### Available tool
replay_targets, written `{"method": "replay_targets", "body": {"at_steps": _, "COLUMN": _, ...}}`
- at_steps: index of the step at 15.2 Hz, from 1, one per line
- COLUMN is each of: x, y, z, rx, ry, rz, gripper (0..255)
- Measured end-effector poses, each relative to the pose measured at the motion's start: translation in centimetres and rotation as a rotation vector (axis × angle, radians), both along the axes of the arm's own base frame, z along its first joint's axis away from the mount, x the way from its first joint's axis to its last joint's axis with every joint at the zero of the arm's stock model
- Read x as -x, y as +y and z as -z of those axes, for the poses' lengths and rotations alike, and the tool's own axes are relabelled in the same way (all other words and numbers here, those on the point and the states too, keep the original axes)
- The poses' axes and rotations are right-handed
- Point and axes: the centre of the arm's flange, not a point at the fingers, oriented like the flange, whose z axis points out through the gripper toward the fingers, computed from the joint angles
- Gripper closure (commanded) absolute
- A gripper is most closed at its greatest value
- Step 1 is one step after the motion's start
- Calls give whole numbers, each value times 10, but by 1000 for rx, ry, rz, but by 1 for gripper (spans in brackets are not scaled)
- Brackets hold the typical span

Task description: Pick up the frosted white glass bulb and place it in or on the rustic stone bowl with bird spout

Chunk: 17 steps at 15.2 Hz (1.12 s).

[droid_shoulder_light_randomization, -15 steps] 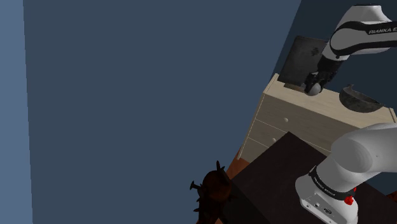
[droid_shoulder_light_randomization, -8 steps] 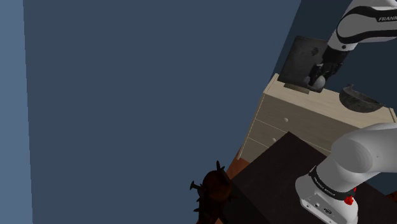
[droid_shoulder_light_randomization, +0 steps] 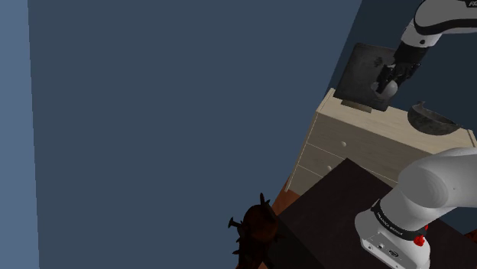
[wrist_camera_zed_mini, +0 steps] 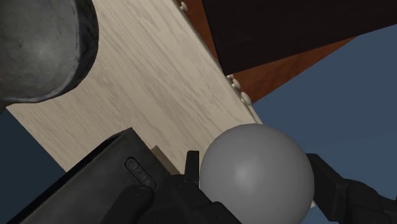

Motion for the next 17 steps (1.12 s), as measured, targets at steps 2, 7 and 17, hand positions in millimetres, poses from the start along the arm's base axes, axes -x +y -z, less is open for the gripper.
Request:
{"method": "replay_targets", "body": {"at_steps": 2, "x": 0, "y": 1, "z": -11, "rx": 0, "ry": 0, "rz": 0, "gripper": 255}}
{"method": "replay_targets", "body": {"at_steps": 7, "x": 12, "y": -12, "z": -31, "rx": 0, "ry": 0, "rz": 1, "gripper": 255}}
{"method": "replay_targets", "body": {"at_steps": 17, "x": 105, "y": -99, "z": -39, "rx": 0, "ry": 0, "rz": 1, "gripper": 255}}
